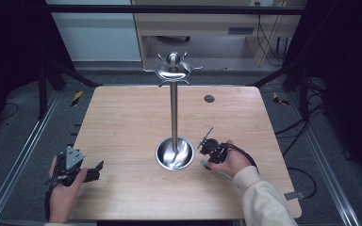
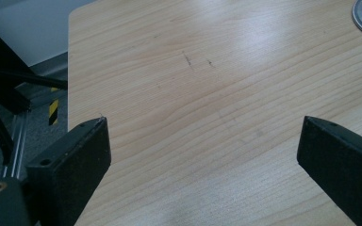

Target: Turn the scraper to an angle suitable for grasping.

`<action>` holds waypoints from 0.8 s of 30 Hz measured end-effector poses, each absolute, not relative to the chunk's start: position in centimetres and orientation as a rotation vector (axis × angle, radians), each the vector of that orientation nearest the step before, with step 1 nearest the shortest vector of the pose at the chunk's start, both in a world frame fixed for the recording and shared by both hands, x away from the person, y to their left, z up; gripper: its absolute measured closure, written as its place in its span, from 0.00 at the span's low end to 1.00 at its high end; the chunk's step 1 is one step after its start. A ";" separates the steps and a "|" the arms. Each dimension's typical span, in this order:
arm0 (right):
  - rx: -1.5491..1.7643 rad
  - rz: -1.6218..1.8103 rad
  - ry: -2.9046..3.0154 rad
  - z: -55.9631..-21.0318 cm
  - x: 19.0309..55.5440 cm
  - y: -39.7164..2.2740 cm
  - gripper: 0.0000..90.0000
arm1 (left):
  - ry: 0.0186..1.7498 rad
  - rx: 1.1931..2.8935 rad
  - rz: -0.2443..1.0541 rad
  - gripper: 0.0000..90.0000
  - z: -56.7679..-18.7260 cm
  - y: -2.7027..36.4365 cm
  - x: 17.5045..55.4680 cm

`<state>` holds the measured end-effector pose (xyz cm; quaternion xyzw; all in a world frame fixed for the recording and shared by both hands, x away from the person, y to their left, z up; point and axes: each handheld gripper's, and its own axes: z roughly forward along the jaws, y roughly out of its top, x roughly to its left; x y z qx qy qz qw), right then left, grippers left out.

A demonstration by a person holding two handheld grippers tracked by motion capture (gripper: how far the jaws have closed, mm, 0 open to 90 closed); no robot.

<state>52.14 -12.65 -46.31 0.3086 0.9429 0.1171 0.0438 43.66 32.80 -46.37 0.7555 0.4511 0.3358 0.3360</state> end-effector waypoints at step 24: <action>0.936 0.320 2.884 -46.6 52.2 -12.6 0.82 | 1.175 1.977 0.874 0.04 -46.4 32.8 43.7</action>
